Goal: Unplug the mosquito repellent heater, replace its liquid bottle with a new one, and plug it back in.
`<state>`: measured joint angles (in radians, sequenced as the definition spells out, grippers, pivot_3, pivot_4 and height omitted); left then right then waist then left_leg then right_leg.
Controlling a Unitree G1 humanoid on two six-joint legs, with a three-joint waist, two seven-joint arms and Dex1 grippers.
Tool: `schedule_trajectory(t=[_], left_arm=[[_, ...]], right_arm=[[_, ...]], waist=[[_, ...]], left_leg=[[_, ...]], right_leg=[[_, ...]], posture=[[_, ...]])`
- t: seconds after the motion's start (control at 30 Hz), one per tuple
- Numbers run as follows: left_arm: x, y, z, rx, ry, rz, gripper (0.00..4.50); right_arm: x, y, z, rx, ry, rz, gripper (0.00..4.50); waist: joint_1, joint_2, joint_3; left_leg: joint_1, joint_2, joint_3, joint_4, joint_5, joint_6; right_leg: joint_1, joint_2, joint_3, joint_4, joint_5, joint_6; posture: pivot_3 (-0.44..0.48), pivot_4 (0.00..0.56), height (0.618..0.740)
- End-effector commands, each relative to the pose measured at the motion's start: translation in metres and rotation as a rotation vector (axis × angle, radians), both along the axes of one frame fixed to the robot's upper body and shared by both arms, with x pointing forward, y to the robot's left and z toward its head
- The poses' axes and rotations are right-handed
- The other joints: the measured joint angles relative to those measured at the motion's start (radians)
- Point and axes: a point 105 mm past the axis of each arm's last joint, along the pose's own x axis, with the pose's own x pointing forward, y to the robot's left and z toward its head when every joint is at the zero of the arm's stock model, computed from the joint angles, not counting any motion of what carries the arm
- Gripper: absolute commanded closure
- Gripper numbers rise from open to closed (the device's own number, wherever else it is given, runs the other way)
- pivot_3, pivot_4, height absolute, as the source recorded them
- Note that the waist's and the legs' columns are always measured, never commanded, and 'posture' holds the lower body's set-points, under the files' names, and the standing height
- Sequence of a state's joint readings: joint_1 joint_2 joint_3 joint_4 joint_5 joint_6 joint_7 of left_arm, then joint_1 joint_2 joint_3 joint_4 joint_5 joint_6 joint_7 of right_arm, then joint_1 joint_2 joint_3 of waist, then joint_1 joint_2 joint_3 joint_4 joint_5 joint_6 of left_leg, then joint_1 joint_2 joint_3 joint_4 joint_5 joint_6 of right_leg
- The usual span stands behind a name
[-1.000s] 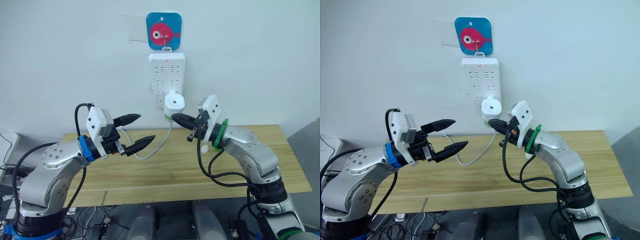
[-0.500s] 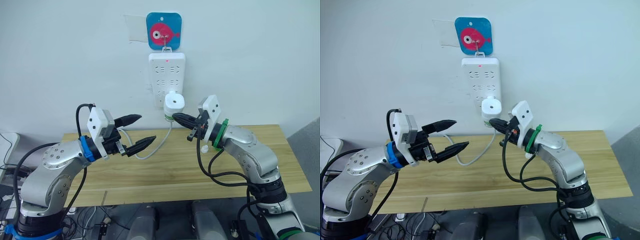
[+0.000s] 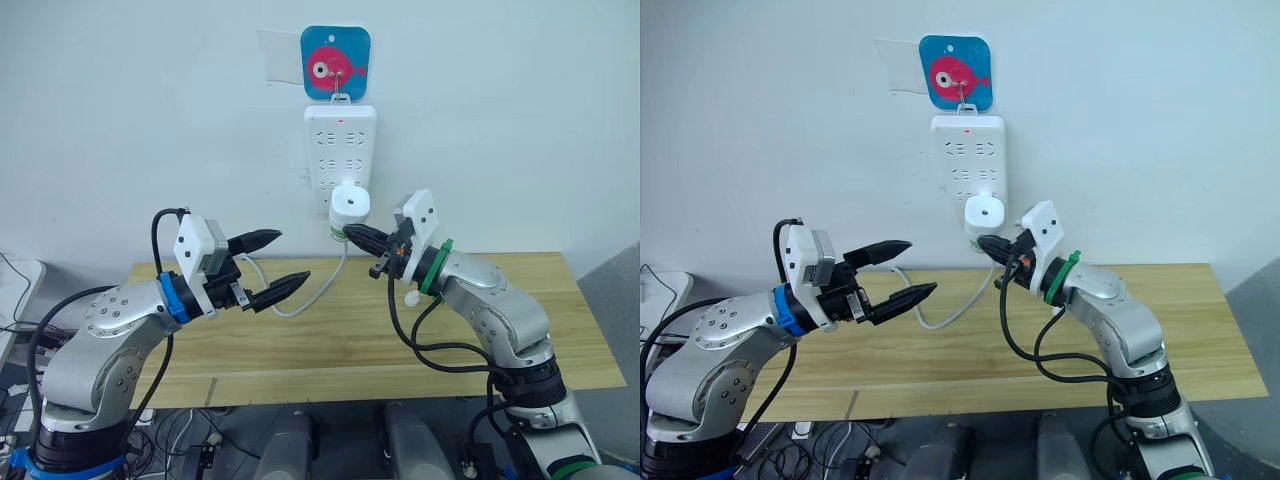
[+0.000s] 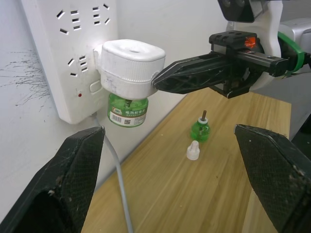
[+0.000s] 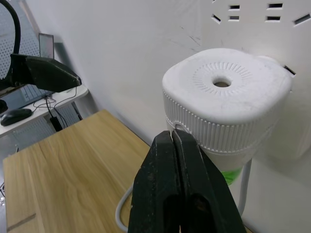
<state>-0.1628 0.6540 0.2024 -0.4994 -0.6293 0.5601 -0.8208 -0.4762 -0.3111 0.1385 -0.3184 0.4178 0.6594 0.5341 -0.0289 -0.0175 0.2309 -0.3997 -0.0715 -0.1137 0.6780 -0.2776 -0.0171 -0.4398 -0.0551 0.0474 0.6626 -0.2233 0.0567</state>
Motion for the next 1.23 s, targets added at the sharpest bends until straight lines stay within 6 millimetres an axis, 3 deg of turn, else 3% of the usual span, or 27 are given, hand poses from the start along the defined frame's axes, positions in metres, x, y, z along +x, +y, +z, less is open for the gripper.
schedule_trajectory(t=[0.03,0.2,0.3,0.43,0.6,0.67,0.87,1.07,1.23], left_arm=[[-0.001,0.005,0.006,0.015,-0.027,0.001,0.0],[0.005,0.021,0.004,0.039,-0.003,0.055,0.0],[0.011,0.036,-0.002,0.083,0.025,0.114,0.0],[0.018,0.06,-0.006,0.121,0.066,0.202,0.0],[0.024,0.101,-0.016,0.181,0.109,0.325,0.0],[0.026,0.116,-0.023,0.214,0.116,0.359,0.0],[0.029,0.138,-0.032,0.267,0.112,0.394,0.0],[0.032,0.139,-0.032,0.269,0.102,0.384,0.0],[0.029,0.136,-0.033,0.263,0.122,0.357,0.0]], right_arm=[[-0.007,-0.012,0.01,-0.007,-0.047,0.002,4.46],[-0.026,-0.017,0.006,-0.05,-0.02,0.114,4.46],[-0.033,-0.031,0.002,-0.093,-0.016,0.141,3.9],[-0.035,-0.064,-0.002,-0.152,-0.005,0.124,2.42],[-0.024,-0.125,-0.012,-0.205,0.009,-0.015,0.56],[-0.019,-0.149,-0.013,-0.209,0.005,-0.084,0.04],[-0.009,-0.195,-0.016,-0.277,-0.03,-0.209,0.04],[-0.002,-0.211,-0.021,-0.314,-0.043,-0.277,0.04],[-0.001,-0.21,-0.022,-0.327,-0.055,-0.272,0.04]], waist=[[0.0,0.0,0.0],[-0.002,0.0,0.0],[-0.002,0.0,0.0],[0.0,0.0,0.0],[-0.001,-0.001,-0.001],[-0.001,-0.001,-0.001],[-0.002,-0.001,-0.002],[-0.003,-0.001,-0.003],[-0.003,0.0,-0.005]], left_leg=[[0.0,0.0,0.0,0.0,0.0,0.0],[0.0,0.002,0.001,-0.001,0.0,0.0],[0.0,0.003,0.001,-0.001,0.0,0.001],[0.0,0.003,0.001,-0.001,-0.001,0.001],[0.0,0.002,0.002,-0.001,-0.001,0.001],[0.0,0.003,0.002,-0.001,-0.001,0.001],[0.0,0.003,0.003,-0.001,0.0,0.001],[0.0,0.003,0.003,-0.001,0.0,0.001],[0.0,0.003,0.003,-0.001,0.0,0.0]], right_leg=[[0.0,0.0,0.0,0.0,0.0,0.0],[-0.001,0.0,0.001,-0.001,0.0,0.0],[0.0,0.001,0.0,-0.001,0.0,0.0],[0.0,0.001,0.0,-0.002,0.0,0.0],[0.001,0.001,0.0,-0.002,0.0,0.0],[0.001,0.001,0.0,-0.002,0.0,0.0],[0.0,0.0,0.001,-0.002,0.0,0.0],[0.0,0.0,0.001,-0.002,0.0,0.0],[0.0,0.0,0.001,-0.001,0.0,0.0]], posture=[[-0.013,0.189,0.74],[-0.013,0.185,0.74],[-0.014,0.181,0.74],[-0.013,0.176,0.74],[-0.031,0.17,0.74],[-0.043,0.163,0.74],[-0.053,0.155,0.74],[-0.053,0.155,0.74],[-0.054,0.153,0.74]])
